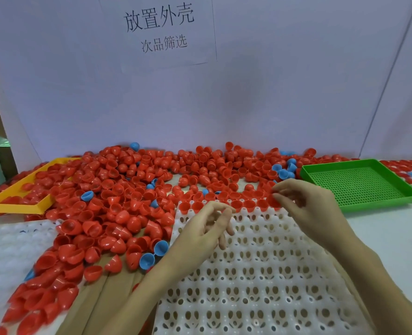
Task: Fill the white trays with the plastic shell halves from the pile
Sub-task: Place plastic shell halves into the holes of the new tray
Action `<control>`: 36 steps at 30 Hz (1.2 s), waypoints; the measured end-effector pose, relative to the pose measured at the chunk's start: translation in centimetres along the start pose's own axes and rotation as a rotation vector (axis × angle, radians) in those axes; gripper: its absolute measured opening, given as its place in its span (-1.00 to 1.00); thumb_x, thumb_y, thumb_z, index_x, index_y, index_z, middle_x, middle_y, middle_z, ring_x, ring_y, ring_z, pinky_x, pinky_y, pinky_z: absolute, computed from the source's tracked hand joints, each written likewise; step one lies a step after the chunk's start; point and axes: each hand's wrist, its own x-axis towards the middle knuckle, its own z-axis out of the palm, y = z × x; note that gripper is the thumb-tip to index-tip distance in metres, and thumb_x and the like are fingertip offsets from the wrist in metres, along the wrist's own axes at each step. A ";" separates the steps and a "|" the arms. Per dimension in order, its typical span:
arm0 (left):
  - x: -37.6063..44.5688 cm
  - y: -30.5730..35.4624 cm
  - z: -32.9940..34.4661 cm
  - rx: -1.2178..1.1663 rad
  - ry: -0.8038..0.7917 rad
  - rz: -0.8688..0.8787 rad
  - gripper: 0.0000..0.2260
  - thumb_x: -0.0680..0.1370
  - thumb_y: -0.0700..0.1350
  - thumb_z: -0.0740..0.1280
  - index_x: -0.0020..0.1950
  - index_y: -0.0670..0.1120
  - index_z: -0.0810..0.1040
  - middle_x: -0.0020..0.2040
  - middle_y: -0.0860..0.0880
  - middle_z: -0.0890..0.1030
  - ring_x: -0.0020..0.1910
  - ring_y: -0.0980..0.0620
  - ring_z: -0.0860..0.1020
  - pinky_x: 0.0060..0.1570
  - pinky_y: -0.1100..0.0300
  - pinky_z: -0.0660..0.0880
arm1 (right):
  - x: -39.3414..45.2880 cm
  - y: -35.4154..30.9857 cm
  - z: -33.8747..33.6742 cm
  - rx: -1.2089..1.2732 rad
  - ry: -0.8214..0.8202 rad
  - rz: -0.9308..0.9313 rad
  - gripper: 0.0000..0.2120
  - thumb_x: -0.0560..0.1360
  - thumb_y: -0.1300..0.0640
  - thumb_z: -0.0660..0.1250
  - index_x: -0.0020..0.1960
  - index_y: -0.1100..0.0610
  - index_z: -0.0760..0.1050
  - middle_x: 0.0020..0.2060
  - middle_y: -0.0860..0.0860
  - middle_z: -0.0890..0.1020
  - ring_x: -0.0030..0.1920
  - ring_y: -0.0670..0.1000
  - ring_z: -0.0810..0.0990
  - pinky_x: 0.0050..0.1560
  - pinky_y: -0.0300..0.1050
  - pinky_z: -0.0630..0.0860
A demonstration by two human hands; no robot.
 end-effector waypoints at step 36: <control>14.4 -1.9 -0.7 0.915 0.220 0.174 -0.75 0.72 -0.01 0.25 0.30 -0.02 0.64 0.20 0.02 0.59 0.22 0.04 0.48 0.24 0.17 0.42 | 0.2 4.2 2.0 -0.209 0.052 0.013 -0.84 0.62 0.18 0.39 0.12 0.06 0.72 0.01 -0.12 0.73 0.12 -0.06 0.56 0.16 -0.17 0.50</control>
